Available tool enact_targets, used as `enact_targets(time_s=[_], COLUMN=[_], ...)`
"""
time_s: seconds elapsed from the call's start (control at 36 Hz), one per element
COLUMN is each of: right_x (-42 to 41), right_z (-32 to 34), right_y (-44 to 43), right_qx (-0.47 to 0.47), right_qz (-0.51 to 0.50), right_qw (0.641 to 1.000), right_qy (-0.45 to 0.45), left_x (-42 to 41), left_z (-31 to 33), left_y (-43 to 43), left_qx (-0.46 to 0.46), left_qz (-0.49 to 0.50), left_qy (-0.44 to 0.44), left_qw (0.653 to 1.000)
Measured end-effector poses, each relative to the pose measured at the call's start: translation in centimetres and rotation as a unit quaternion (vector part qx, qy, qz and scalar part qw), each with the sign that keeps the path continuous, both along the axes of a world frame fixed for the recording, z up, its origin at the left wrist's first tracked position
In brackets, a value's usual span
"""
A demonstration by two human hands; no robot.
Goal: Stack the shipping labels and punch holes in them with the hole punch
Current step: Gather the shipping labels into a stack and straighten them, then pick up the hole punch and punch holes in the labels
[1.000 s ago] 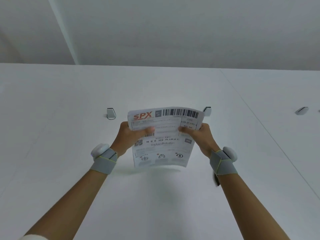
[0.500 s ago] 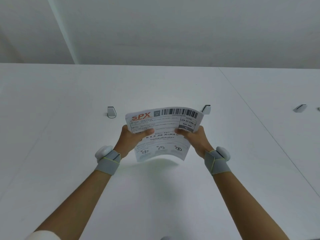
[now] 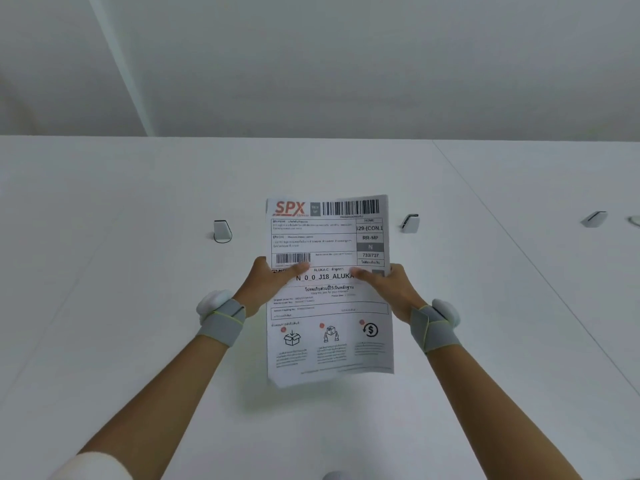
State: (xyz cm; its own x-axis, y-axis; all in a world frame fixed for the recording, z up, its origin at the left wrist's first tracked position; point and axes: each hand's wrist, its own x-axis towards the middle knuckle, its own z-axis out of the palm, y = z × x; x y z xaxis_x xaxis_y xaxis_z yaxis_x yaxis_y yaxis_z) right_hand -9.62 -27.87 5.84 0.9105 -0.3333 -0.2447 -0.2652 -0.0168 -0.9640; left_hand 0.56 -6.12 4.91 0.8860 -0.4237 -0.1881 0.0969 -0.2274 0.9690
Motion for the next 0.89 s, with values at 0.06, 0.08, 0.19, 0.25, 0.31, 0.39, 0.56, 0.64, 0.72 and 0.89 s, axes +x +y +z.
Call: enact_targets(time_s=[0.06, 0.08, 0.19, 0.25, 0.31, 0.39, 0.56, 0.64, 0.72, 0.89], right_x=[0.2, 0.2, 0.2, 0.1, 0.1, 0.2, 0.3, 0.4, 0.5, 0.3], right_z=[0.3, 0.4, -0.2, -0.5, -0.8, -1.1, -1.8, -2.0, -2.1, -2.5], right_y=[-0.1, -0.1, -0.1, 0.0, 0.0, 0.1, 0.4, 0.4, 0.5, 0.0], right_qx=[0.019, 0.028, 0.051, 0.059, 0.066, 0.078, 0.090, 0.096, 0.096, 0.096], right_qz=[0.000, 0.001, 0.001, -0.003, -0.008, -0.010, -0.010, -0.011, -0.012, 0.021], right_qw=[1.000, 1.000, 0.999, 0.998, 0.998, 0.997, 0.995, 0.994, 0.994, 0.993], right_qy=[-0.001, -0.001, 0.004, 0.009, 0.013, 0.020, 0.036, 0.041, 0.044, 0.064], left_x=[0.2, 0.2, 0.2, 0.0, -0.2, -0.4, -0.4, -0.4, -0.4, -0.1], left_z=[0.4, 0.4, 0.0, -0.2, -0.4, -0.7, -1.1, -1.1, -1.2, -1.6], left_y=[-0.1, -0.2, -0.3, -0.2, -0.1, -0.2, -0.1, -0.1, -0.1, 0.2], left_qx=[-0.023, -0.037, -0.057, -0.057, -0.067, -0.070, -0.065, -0.064, -0.064, -0.039], left_qz=[0.001, 0.000, 0.007, 0.010, 0.011, 0.019, 0.024, 0.023, 0.023, 0.016], left_qy=[0.005, 0.008, 0.027, 0.044, 0.051, 0.054, 0.057, 0.056, 0.057, 0.035], left_qw=[1.000, 0.999, 0.998, 0.997, 0.996, 0.996, 0.996, 0.996, 0.996, 0.999])
